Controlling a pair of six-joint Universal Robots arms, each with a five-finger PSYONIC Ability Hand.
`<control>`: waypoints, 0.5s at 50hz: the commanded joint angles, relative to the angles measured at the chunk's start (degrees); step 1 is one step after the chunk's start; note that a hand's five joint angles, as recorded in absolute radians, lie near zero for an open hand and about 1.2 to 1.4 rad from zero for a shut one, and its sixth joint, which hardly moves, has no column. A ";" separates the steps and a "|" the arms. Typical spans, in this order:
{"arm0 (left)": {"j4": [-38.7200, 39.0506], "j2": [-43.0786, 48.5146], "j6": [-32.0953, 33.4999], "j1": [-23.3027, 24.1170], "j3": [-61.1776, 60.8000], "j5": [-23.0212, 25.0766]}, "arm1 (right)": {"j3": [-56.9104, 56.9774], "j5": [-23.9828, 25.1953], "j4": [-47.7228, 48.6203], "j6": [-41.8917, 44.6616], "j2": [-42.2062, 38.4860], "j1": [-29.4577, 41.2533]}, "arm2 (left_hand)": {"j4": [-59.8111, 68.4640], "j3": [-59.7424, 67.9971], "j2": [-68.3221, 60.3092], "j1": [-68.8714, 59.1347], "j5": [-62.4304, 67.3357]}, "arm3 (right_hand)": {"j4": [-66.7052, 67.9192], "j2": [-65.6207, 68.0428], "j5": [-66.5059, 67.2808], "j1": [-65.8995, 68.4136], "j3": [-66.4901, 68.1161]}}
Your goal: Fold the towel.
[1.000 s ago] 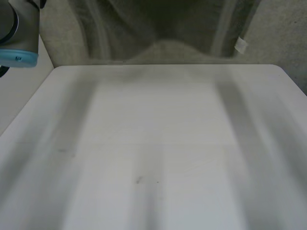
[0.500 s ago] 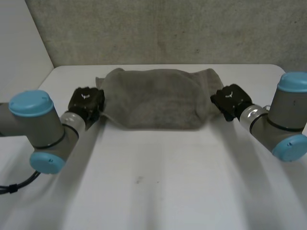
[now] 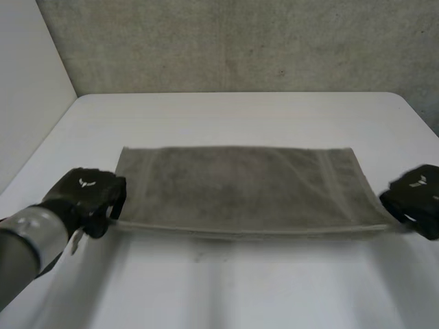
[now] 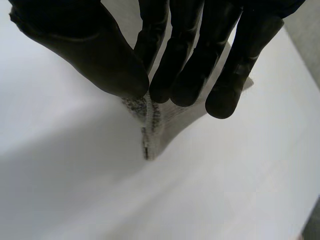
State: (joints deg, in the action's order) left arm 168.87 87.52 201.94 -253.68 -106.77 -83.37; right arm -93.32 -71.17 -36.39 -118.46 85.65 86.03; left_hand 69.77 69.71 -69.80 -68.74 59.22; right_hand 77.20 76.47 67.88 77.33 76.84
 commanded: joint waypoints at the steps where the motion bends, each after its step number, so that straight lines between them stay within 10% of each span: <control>1: -1.53 -2.71 5.57 0.03 -0.98 0.14 | -0.63 3.49 3.85 1.84 1.89 -4.91 | 10.23 10.29 -10.20 -11.26 10.78 | 2.80 3.53 2.12 2.67 3.16; 25: 12.01 45.43 6.27 2.57 42.14 -0.30 | 30.55 -8.54 28.82 -16.18 -35.71 11.43 | 10.23 10.29 -10.20 -11.26 10.78 | 2.80 3.53 2.12 2.67 3.16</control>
State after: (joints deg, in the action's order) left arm 180.66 121.74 208.32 -251.19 -79.51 -83.32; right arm -72.21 -76.17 -12.39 -132.41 58.85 94.53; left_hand 69.77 69.72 -69.80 -69.07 59.41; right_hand 77.20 76.47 68.14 77.34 76.84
